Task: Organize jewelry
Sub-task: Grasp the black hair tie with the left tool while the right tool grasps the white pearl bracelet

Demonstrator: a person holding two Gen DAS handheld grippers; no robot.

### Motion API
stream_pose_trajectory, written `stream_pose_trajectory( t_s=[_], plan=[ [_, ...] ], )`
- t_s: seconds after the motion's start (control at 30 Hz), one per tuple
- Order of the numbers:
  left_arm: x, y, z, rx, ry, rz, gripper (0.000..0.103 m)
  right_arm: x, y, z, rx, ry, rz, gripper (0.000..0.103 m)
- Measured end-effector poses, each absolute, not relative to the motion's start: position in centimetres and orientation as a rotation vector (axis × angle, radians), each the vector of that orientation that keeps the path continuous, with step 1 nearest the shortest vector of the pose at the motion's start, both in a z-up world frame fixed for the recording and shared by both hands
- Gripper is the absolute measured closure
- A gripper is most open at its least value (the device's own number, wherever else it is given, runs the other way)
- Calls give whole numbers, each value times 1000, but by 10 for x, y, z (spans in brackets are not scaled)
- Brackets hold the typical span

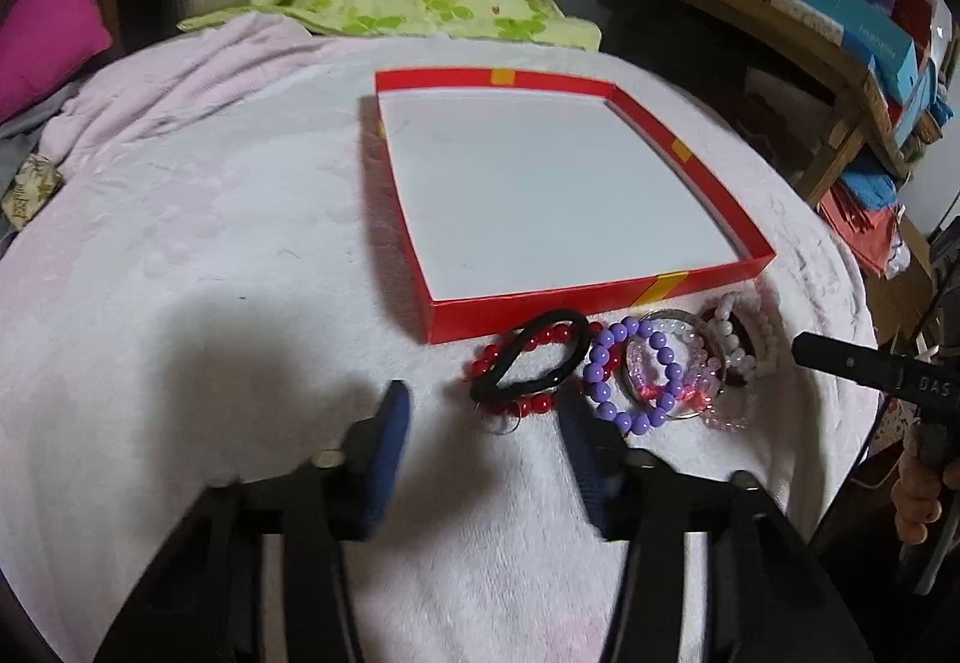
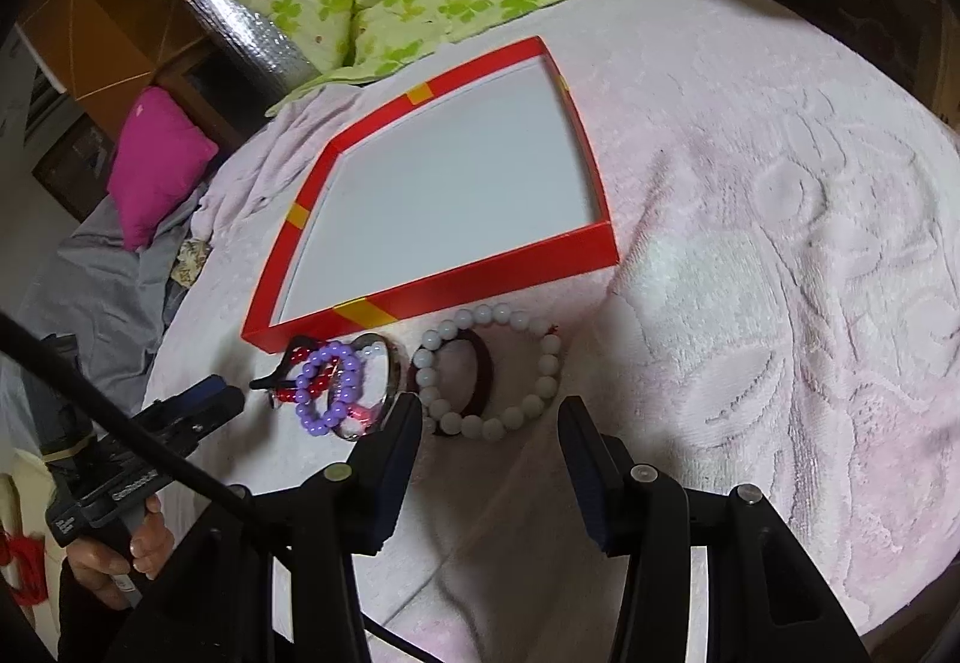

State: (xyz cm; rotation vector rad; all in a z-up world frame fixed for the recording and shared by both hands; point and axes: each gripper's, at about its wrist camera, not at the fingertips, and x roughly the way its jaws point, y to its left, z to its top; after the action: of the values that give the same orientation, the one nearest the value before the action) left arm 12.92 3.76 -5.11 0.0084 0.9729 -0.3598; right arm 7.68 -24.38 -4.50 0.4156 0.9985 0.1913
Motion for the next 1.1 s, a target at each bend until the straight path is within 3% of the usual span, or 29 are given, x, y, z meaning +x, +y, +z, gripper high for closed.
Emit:
stream_pose_trajectory(
  t_s=[0.2,0.27,0.67,0.77,1.1],
  plan=[
    [139,26,-61,12,1004,-400,84,80,-254,-49,437,1003,159,53],
    [138,25,-63,21,1008,-400,88,81,-257,-51,444,1005,150,53],
    [101,31,-56,54,1041,-449,92,92,-269,-55,502,1012,166,53],
    [91,37,-51,46,1038,-470,92,99,-272,-58,537,1023,196,68],
    [85,52,-42,12,1008,-461,92,124,-257,-64,402,1053,184,68]
  ],
)
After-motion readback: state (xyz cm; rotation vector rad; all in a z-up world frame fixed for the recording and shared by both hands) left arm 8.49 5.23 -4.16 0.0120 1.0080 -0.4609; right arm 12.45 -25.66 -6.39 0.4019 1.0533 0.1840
